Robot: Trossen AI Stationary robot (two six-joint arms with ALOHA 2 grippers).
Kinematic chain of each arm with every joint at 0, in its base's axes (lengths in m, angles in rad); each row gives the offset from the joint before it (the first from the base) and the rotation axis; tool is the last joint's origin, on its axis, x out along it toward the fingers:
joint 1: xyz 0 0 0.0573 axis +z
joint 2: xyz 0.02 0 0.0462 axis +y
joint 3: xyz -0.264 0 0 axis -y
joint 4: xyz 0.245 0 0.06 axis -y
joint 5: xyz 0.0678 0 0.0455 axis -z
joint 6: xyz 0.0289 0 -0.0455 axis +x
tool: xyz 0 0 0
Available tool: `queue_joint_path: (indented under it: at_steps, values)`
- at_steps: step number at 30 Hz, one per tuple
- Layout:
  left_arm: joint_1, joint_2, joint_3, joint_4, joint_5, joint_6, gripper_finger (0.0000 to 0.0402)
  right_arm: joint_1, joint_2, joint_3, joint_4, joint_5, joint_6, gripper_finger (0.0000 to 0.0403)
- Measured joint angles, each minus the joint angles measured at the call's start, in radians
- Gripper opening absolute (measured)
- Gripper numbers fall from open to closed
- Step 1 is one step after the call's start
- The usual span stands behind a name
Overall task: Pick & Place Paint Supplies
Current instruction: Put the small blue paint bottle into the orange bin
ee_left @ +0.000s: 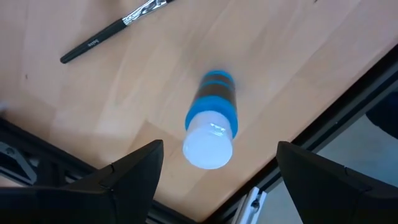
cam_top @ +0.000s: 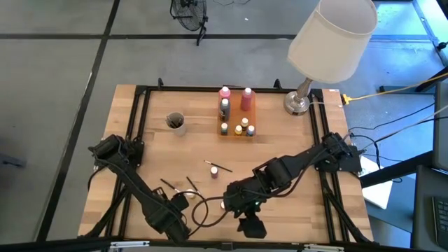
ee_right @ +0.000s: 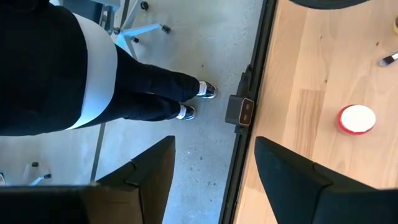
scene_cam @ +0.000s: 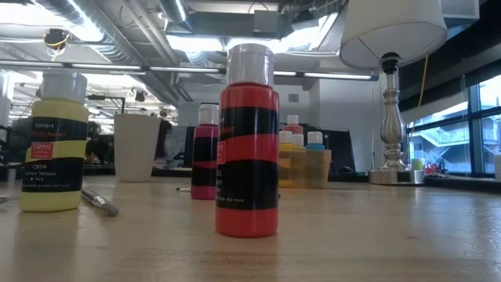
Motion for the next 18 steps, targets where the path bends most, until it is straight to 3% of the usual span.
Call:
queue_joint_path:
  at_steps: [11,18]
  values:
    - [0.000,0.000,-0.004,-0.010,0.000,0.001,0.0310,-0.017,0.000,0.000,0.000,0.000,-0.004,0.0224]
    - [0.001,-0.028,-0.081,0.095,0.010,-0.007,0.0310,-0.028,0.000,0.000,-0.002,0.000,-0.007,0.0224]
